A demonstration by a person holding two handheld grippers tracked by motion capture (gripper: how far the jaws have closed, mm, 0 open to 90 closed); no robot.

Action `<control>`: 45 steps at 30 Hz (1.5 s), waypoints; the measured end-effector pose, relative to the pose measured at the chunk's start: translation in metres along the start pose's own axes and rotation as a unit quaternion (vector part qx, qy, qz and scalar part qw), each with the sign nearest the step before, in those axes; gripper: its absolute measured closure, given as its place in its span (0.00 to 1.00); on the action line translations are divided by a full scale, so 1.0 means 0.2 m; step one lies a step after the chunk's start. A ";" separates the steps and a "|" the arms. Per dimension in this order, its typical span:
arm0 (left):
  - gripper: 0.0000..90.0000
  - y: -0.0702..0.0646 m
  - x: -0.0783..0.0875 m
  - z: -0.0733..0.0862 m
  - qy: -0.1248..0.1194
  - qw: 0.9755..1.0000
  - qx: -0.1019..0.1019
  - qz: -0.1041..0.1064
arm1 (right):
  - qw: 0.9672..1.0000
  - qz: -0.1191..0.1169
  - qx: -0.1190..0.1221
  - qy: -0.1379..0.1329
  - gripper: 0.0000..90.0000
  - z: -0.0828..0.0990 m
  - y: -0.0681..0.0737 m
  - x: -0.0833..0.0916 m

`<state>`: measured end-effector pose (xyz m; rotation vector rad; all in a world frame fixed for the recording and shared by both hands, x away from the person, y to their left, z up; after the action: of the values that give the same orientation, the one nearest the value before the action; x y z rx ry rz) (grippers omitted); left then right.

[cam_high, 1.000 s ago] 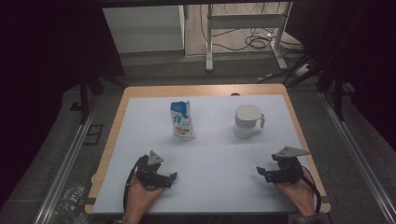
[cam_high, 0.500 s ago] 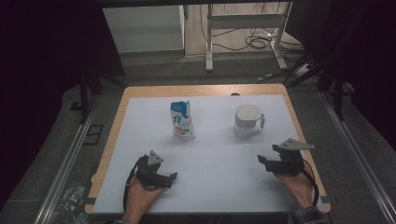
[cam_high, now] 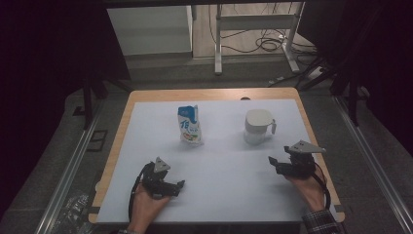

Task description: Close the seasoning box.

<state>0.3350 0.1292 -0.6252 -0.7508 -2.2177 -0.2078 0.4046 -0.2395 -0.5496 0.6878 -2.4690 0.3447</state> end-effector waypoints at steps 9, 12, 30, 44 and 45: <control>0.00 0.00 0.00 0.00 0.000 1.000 0.001 0.000 | 0.999 0.023 -0.029 -0.019 0.31 -0.07 -0.05 -0.03; 0.00 0.00 0.00 0.00 -0.001 1.000 0.002 0.001 | 0.999 0.033 -0.037 -0.017 0.32 -0.09 -0.08 -0.04; 0.00 0.00 0.00 0.00 -0.001 1.000 0.002 0.000 | 0.997 0.036 -0.068 -0.031 0.47 -0.16 -0.19 -0.14; 0.00 0.00 0.00 0.00 -0.001 1.000 0.002 0.000 | 0.995 0.050 -0.080 -0.022 0.61 -0.20 -0.24 -0.26; 0.00 0.00 0.00 0.00 -0.001 1.000 0.002 0.000 | 0.995 0.050 -0.080 -0.023 0.62 -0.22 -0.24 -0.27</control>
<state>0.3348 0.1288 -0.6252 -0.7504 -2.2195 -0.2023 0.4882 -0.2424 -0.5402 0.5124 -2.5467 0.1675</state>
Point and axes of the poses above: each handheld gripper's, and its own axes: x roughly backward along the jaws, z roughly out of its underside, y roughly to its left, the point moved 10 cm from there along -x, roughly forward along the jaws, and after that the axes turned 3 degrees about z, right-handed, at the moved point
